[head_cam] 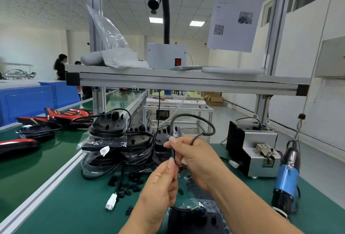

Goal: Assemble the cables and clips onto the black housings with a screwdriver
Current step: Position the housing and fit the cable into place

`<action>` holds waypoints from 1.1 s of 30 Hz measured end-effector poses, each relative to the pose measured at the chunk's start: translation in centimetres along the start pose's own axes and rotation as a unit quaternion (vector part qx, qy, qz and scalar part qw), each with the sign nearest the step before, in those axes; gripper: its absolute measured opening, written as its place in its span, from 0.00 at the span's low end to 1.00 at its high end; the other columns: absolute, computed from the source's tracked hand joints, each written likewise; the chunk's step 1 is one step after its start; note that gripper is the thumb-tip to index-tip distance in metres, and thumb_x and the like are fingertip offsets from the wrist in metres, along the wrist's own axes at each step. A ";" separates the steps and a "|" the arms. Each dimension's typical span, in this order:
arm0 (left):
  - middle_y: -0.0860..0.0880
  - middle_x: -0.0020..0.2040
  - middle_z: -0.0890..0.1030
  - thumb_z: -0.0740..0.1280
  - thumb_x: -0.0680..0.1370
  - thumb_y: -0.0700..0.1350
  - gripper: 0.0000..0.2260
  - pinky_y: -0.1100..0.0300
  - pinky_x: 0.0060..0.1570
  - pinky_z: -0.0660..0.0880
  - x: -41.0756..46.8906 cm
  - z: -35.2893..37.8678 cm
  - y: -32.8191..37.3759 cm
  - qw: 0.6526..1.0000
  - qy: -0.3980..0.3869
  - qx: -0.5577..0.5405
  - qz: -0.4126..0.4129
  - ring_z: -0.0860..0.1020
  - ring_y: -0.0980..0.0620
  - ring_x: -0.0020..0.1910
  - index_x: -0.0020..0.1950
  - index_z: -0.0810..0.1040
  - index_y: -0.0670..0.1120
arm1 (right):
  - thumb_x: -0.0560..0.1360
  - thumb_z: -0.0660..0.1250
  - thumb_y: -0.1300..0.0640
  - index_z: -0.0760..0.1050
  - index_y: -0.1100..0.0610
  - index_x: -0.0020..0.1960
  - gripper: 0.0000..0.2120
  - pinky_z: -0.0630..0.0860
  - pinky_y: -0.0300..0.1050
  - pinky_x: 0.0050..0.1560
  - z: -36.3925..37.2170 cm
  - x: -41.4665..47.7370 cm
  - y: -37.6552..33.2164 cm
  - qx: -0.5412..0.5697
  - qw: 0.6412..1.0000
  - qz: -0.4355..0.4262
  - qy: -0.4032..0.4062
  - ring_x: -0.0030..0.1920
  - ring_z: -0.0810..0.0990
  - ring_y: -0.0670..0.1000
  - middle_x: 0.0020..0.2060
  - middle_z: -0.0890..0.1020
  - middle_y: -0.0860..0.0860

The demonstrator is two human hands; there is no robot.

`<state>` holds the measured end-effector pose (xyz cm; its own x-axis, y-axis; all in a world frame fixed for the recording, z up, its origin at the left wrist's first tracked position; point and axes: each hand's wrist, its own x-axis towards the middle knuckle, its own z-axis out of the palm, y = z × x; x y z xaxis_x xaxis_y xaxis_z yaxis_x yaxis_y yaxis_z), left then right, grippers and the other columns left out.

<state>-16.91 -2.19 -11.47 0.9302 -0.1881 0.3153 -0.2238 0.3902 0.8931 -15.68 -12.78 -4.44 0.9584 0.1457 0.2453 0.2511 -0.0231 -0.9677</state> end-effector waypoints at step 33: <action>0.63 0.65 0.72 0.54 0.80 0.54 0.20 0.45 0.73 0.31 6.6 4.3 13.7 0.624 -0.101 0.709 0.312 0.60 0.58 0.73 0.72 0.62 0.62 | 0.78 0.62 0.47 0.77 0.54 0.33 0.18 0.62 0.35 0.28 -6.9 -0.6 -11.0 -0.360 0.918 -0.129 -0.105 0.26 0.62 0.45 0.25 0.68 0.48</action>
<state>-15.12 -1.94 4.25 0.5091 -0.5651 0.6492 -0.6902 -0.7187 -0.0843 -18.14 -19.40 6.47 0.8265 0.4244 0.3700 0.5626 -0.5976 -0.5713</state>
